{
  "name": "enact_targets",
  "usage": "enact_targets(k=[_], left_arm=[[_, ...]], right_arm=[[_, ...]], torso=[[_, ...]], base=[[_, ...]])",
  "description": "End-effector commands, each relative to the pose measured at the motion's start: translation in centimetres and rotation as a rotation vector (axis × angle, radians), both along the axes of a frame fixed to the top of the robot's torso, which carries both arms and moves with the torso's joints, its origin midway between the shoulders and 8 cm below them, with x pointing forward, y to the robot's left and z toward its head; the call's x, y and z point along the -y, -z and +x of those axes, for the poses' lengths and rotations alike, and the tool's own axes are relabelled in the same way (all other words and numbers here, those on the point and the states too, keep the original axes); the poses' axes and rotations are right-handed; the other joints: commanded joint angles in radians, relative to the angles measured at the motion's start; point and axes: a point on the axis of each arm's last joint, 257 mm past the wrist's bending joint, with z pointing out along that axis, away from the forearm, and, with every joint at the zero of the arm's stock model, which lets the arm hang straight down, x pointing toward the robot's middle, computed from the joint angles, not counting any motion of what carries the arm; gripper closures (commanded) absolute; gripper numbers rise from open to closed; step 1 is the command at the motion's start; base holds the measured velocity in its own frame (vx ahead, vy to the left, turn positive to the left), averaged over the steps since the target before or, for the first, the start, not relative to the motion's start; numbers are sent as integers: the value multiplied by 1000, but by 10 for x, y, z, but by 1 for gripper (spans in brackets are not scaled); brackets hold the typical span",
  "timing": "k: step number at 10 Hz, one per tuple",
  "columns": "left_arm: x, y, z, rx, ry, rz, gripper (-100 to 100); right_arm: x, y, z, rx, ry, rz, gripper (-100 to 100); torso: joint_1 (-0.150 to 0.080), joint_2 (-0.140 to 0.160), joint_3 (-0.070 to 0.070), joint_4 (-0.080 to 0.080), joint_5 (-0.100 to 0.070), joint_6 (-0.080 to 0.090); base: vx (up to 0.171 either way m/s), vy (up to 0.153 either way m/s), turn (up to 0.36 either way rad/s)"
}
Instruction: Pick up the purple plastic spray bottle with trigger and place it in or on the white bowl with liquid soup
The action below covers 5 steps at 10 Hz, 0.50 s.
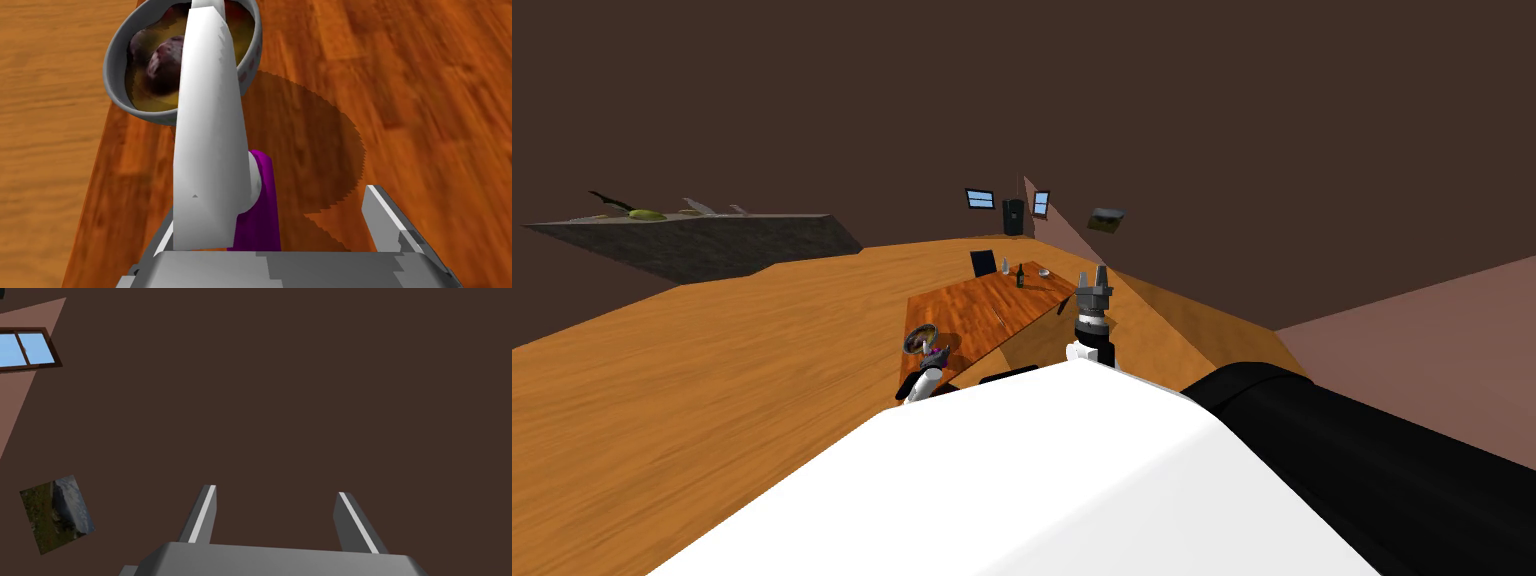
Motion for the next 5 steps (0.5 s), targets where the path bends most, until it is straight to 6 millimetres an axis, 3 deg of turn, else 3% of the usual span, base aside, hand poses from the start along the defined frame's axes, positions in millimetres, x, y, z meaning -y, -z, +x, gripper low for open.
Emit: enact_targets(k=[1, 2, 3, 5], left_arm=[[-12, -1, -6, 3, -29, -2, -100], [-32, 1, -11, 4, -77, -1, -100], [-42, 1, -13, 5, -101, -1, -100], [-62, 2, -19, 7, -151, 1, -100]], right_arm=[[0, 0, 0, 0, 0, 0, 0], [0, 0, 0, 0, 0, 0, 0], [0, 0, 0, 0, 0, 0, 0], [0, 0, 0, 0, 0, 0, 0]], torso=[[0, 0, 0, 0, 0, 0], [1, 0, 0, 0, 0, -1], [1, 0, 0, 0, 0, 0], [1, -3, -1, 0, 1, 0]], base=[[-78, 17, -115], [-67, 10, -293], [-64, 6, -385], [-56, 3, -206]])
